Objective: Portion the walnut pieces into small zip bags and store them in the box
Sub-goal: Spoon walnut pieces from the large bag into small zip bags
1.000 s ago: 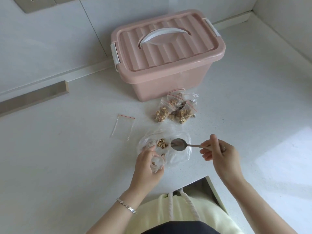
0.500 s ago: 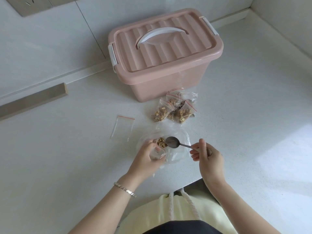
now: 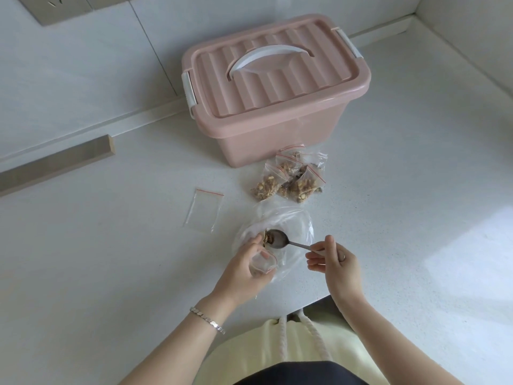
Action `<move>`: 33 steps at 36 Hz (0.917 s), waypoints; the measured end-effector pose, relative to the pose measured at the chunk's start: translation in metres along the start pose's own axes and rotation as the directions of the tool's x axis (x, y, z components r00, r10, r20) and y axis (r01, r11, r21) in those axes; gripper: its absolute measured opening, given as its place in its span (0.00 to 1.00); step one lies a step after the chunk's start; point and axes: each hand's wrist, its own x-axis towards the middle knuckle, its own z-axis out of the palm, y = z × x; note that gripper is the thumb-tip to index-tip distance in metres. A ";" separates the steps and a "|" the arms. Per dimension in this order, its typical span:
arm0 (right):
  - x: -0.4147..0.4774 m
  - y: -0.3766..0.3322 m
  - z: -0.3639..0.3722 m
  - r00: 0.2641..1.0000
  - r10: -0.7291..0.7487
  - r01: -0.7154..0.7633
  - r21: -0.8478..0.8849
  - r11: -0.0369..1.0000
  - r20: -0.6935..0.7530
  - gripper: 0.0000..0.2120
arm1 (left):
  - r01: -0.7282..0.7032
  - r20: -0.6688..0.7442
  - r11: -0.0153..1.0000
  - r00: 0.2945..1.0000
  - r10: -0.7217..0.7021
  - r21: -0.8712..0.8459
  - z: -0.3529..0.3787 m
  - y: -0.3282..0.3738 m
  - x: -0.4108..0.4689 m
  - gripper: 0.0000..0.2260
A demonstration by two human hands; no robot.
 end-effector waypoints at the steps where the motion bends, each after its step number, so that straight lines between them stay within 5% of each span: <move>1: 0.000 0.002 0.001 1.000 0.014 -0.014 0.015 1.000 0.017 0.18 | -0.001 -0.005 1.000 1.000 0.001 -0.008 0.000 0.001 -0.001 0.14; 8: 0.005 0.011 -0.002 0.978 0.196 -0.205 0.147 0.968 0.070 0.18 | -0.052 -0.031 0.993 0.998 0.049 -0.108 0.007 0.012 -0.010 0.08; 16: 0.009 0.012 -0.031 0.986 0.146 -0.139 0.098 0.985 -0.075 0.18 | -0.133 -0.123 0.974 0.986 0.112 -0.183 0.004 0.018 -0.020 0.08; 25: 0.009 0.000 -0.050 0.992 0.101 -0.094 0.094 0.991 -0.076 0.19 | -0.262 -0.290 0.958 0.914 0.284 0.113 -0.014 0.021 -0.026 0.07; 33: 0.006 -0.011 -0.021 0.998 0.060 -0.056 0.096 0.994 -0.035 0.19 | -0.174 -0.278 0.967 0.935 0.222 0.189 -0.006 0.009 -0.023 0.12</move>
